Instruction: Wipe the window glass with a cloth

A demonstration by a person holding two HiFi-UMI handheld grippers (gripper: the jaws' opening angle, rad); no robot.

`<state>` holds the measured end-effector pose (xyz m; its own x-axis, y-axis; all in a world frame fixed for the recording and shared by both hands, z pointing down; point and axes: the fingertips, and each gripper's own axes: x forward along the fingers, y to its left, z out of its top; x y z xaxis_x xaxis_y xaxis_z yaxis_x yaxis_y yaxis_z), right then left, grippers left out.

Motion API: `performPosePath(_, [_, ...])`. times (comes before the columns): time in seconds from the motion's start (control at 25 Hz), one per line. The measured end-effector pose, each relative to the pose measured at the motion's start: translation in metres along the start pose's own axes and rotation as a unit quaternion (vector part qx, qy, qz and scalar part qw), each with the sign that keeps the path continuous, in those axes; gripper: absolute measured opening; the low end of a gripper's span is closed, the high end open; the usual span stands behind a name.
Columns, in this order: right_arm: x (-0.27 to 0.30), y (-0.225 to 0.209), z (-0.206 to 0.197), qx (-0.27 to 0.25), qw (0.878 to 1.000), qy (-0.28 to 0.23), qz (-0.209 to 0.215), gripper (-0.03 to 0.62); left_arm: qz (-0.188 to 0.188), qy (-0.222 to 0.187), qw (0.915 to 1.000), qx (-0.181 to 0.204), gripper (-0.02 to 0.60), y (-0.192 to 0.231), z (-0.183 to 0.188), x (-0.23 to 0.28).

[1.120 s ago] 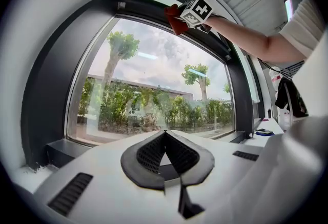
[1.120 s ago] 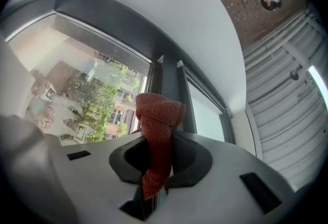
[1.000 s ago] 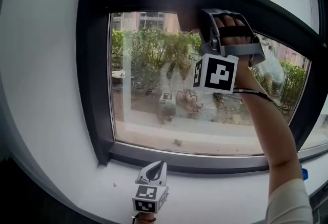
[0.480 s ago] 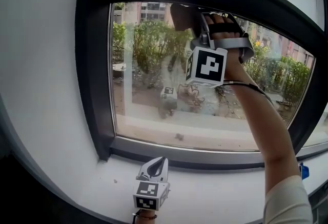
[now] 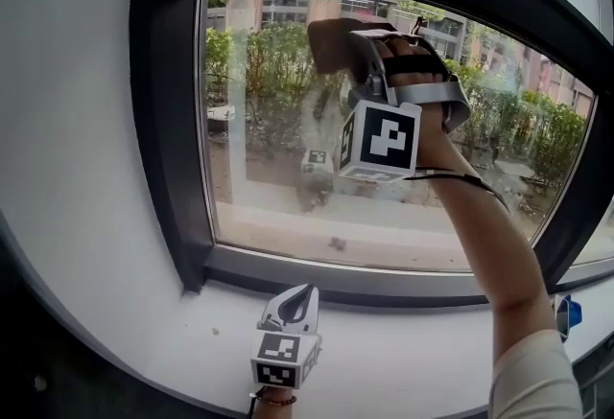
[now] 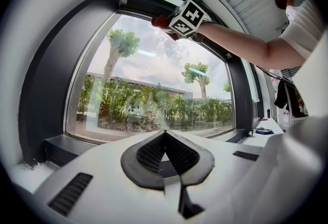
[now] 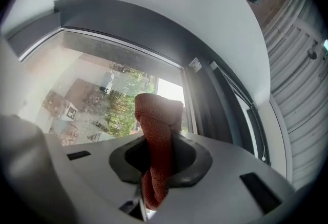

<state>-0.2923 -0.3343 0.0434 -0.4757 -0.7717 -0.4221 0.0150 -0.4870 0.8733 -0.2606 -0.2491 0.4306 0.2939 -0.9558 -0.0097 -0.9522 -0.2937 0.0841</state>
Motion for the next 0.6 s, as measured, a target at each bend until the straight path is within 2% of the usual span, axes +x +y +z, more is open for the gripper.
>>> performPosePath(0.28, [-0.013, 0.043, 0.013, 0.031, 0.999, -0.012, 0.035, 0.069, -0.002, 0.005, 1.0, 0.002, 0.02, -0.002, -0.002, 0.002])
performPosePath(0.6, [-0.027, 0.075, 0.021, 0.103, 0.993, -0.019, 0.06, 0.069, -0.005, 0.007, 1.0, 0.005, 0.02, -0.003, -0.002, 0.005])
